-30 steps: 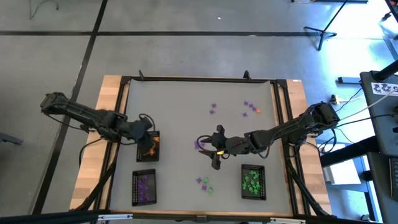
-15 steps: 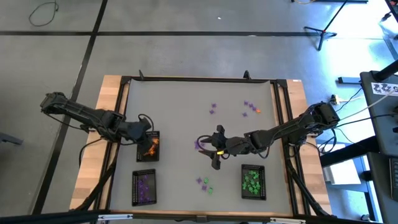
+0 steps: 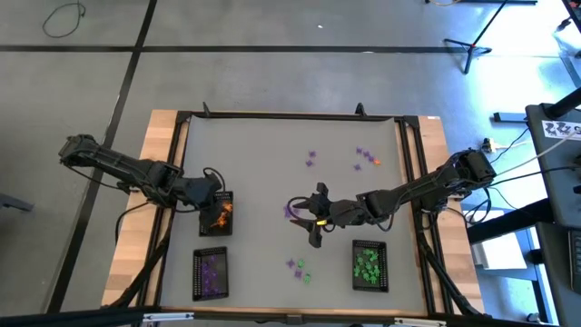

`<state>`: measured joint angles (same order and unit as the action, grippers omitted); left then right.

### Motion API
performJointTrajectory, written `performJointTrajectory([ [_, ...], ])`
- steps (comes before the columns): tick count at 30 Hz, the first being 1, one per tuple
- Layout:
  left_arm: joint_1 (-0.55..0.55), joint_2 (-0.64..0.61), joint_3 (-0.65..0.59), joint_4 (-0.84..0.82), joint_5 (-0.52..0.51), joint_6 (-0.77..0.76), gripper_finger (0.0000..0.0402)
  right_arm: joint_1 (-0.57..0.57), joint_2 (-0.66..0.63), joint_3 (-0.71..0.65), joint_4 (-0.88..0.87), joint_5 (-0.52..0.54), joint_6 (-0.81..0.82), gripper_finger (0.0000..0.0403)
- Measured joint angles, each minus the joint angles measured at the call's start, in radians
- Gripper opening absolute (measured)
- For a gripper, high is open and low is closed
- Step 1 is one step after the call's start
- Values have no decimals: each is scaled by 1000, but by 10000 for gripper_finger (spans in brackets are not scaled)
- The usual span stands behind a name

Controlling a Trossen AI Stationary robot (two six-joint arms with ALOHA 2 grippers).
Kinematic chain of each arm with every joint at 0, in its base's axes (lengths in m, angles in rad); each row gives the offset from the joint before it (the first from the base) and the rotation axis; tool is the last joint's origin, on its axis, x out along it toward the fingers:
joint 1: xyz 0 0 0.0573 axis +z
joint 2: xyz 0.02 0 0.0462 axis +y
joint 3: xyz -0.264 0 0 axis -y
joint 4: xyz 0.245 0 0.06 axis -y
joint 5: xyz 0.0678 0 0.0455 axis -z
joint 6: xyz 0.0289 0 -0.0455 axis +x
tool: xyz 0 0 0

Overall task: Sort Halloween decoration
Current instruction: Put the orange spider toy into the top black basket

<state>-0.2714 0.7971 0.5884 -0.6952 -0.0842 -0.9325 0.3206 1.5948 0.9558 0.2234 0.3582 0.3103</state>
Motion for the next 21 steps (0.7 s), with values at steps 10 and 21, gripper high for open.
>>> performJointTrajectory([
  [10, 0, 0, 0, 0, -10, 0, 0, 0, 0, 0, 0, 6, 0, 216],
  [21, 0, 0, 0, 0, -13, -10, 0, 0, 0, 1, -1, 5, 0, 216],
])
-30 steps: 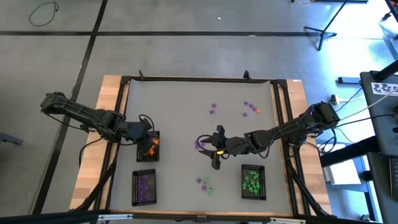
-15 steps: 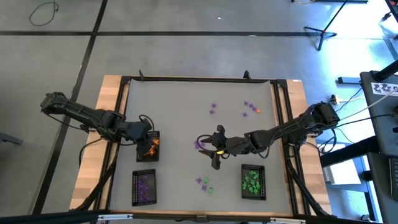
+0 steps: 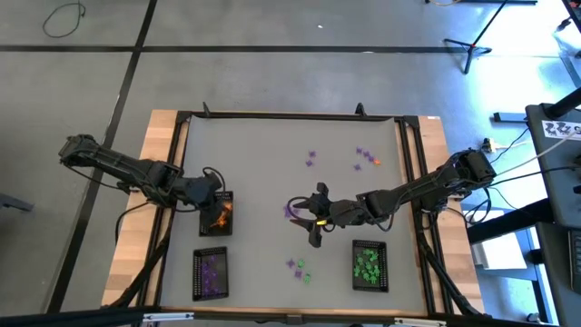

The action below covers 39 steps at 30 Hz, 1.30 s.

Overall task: Sort Halloween decoration
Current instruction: Put the orange spider toy into the top black basket

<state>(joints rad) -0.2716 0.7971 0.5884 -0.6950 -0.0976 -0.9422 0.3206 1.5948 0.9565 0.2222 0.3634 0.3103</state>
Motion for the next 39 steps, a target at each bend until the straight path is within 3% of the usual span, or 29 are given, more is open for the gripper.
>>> performJointTrajectory([
  [8, -1, 0, 0, 0, 29, -71, 1, 0, 0, 0, 0, 0, 0, 216],
  [19, 0, 0, 0, 5, 26, -129, 51, 0, 0, 0, 0, 0, 0, 216],
  [29, 0, 0, 0, 5, 35, -122, 50, 0, 0, 0, -22, 0, 3, 216],
  [33, 0, 0, 0, 12, 33, -122, 50, 0, -1, 0, -99, -1, 33, 216],
  [39, 0, 3, 0, 70, 37, -122, 50, 0, -46, 0, -396, 1, 184, 216],
])
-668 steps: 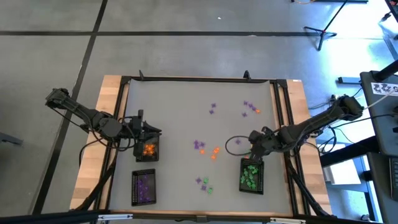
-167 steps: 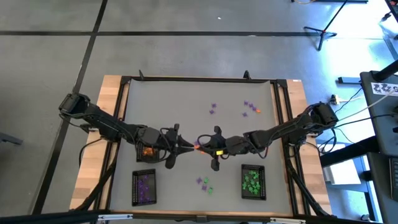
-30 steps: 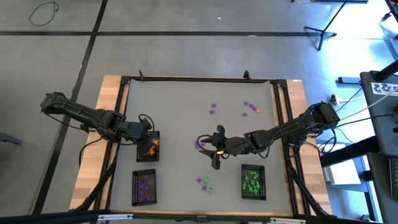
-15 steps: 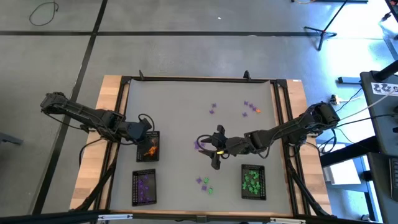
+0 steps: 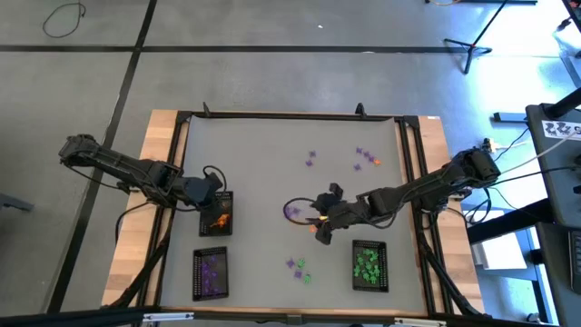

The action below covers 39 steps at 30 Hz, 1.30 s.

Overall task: Sort Halloween decoration
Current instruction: Put the orange spider toy into the top black basket

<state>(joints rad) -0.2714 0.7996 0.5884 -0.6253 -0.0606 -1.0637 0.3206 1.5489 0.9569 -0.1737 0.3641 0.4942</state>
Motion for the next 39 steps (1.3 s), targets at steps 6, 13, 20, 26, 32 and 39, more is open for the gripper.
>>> performJointTrajectory([
  [6, 0, 23, 0, 96, -41, 54, 50, 1, -50, 0, -333, -36, 197, 216],
  [13, 0, 118, 0, 226, -45, 147, 50, 34, -54, 0, -648, -194, 333, 216],
  [20, 7, 231, 0, 378, -18, 253, 50, 75, -54, 0, -815, -250, 421, 215],
  [26, 38, 285, 0, 437, 50, 282, 50, 72, -149, -46, -913, -264, 487, 181],
  [32, 60, 319, 0, 501, 52, 282, 50, 73, -316, -188, -852, -321, 588, 139],
  [39, 77, 327, 0, 541, 52, 286, 50, 72, -353, -352, -773, -435, 637, 154],
])
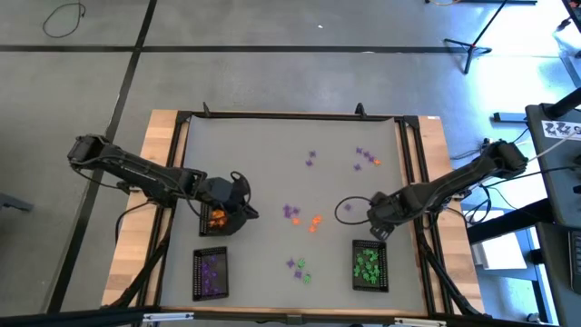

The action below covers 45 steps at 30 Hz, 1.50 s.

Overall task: Sort Halloween decoration
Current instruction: Put the orange spider toy into the top black basket

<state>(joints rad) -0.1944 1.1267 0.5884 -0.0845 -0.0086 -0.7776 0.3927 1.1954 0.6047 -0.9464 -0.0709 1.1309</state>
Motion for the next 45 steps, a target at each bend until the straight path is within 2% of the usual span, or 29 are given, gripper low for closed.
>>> performJointTrajectory([
  [7, 0, 0, 0, 8, -17, 1, 50, 0, 0, -51, -3, 37, 58, 200],
  [13, 0, 0, 0, 11, -31, 1, 50, 0, 0, -98, 30, 74, 77, 196],
  [18, 0, 0, 0, 12, -31, 1, 50, 0, -4, -138, 82, 66, 77, 154],
  [27, 0, 0, 0, 11, -31, 1, 50, 0, 0, -112, 77, 98, 45, 15],
  [38, -1, 0, 0, 33, -32, 4, 50, 0, 0, 27, 68, 301, -11, 4],
  [41, -1, 0, 0, 70, -47, 25, 50, 0, 0, 74, 175, 375, -74, 6],
  [45, 0, 18, 0, 195, -79, 46, 50, -1, 5, 85, 536, 402, -274, 2],
])
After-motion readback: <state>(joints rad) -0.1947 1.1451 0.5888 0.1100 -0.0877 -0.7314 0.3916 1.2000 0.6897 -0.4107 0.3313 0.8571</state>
